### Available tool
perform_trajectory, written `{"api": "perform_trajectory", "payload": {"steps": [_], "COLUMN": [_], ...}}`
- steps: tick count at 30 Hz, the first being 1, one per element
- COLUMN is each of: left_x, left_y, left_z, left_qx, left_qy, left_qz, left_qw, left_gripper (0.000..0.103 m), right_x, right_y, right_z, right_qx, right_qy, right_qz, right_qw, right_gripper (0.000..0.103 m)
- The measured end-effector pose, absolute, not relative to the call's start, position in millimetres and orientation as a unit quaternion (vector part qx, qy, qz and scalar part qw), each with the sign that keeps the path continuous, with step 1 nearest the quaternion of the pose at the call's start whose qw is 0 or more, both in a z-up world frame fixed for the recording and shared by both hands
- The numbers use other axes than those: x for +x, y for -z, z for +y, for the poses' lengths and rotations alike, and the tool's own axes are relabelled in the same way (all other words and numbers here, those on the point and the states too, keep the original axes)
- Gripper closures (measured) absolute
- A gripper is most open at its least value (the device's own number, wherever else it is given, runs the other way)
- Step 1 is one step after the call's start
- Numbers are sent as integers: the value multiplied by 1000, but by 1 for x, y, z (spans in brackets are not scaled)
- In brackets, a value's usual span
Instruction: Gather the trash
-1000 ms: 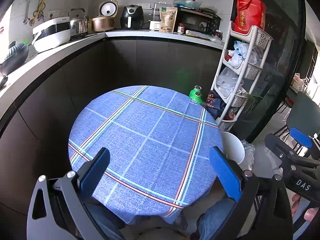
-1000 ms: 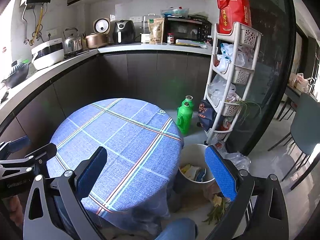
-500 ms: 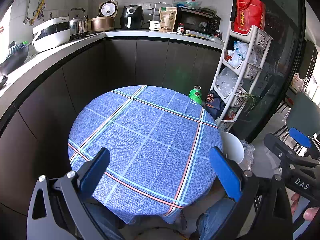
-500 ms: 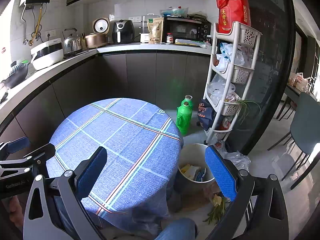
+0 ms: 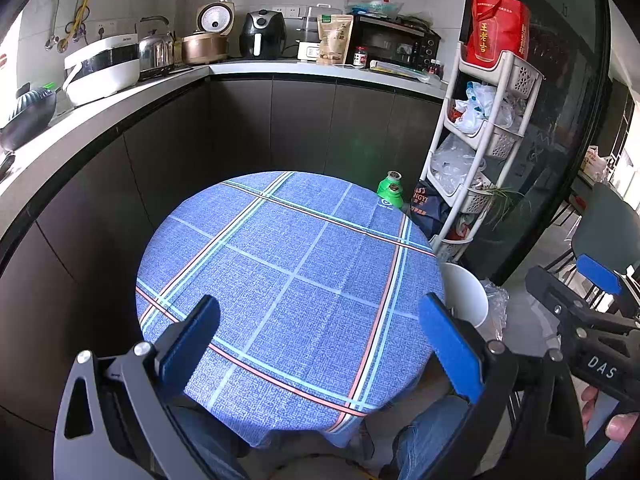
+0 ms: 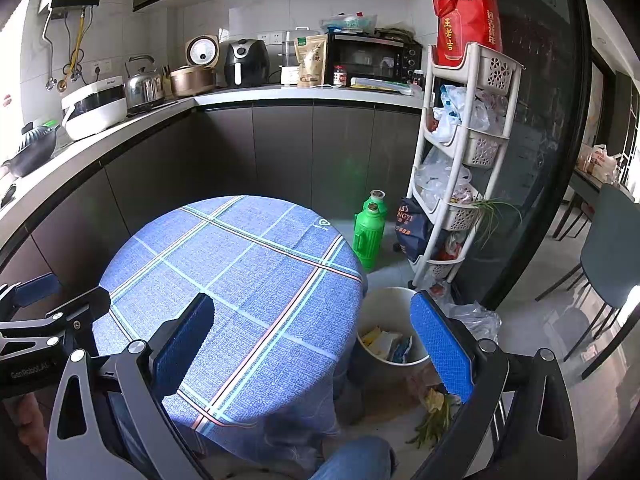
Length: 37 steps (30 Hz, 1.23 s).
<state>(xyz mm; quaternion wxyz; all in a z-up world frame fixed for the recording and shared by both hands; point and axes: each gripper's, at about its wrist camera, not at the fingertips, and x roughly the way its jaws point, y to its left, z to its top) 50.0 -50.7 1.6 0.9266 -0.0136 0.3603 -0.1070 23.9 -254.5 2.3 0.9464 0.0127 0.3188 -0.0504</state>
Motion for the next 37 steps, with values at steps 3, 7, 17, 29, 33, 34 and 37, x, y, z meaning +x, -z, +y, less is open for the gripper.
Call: {"api": "perform_trajectory", "payload": {"steps": [3,7,17,29,33,34,37], "left_x": [50,49,49,48,47,47,46], "left_y": [-2,-2,-2,-2,-3,-3,-3], "left_z": [-51,-53,-53,-53,-57,-57,-58], "left_qx": [-14,-13,-13,-13,-12,-12,-11], "left_qy": [107,107,107,107,108,108,108], "left_qz": [361,361,360,360,359,360,360], "left_qw": [926,926,927,926,927,927,927], "left_gripper": [4,4,4,4,4,4,4], "right_x": [24,24,24,24,24,24,24], "right_y": [-2,-2,-2,-2,-2,-2,-2], "right_z": [-255,-255,-254,-253,-253,-254,-254], "right_qx": [13,13,13,13,13,13,13], "right_qy": [50,50,50,51,51,51,50], "right_qz": [319,319,319,319,318,318,318], "right_qw": [946,946,946,946,947,947,947], "right_gripper": [9,9,9,9,9,9,9]}}
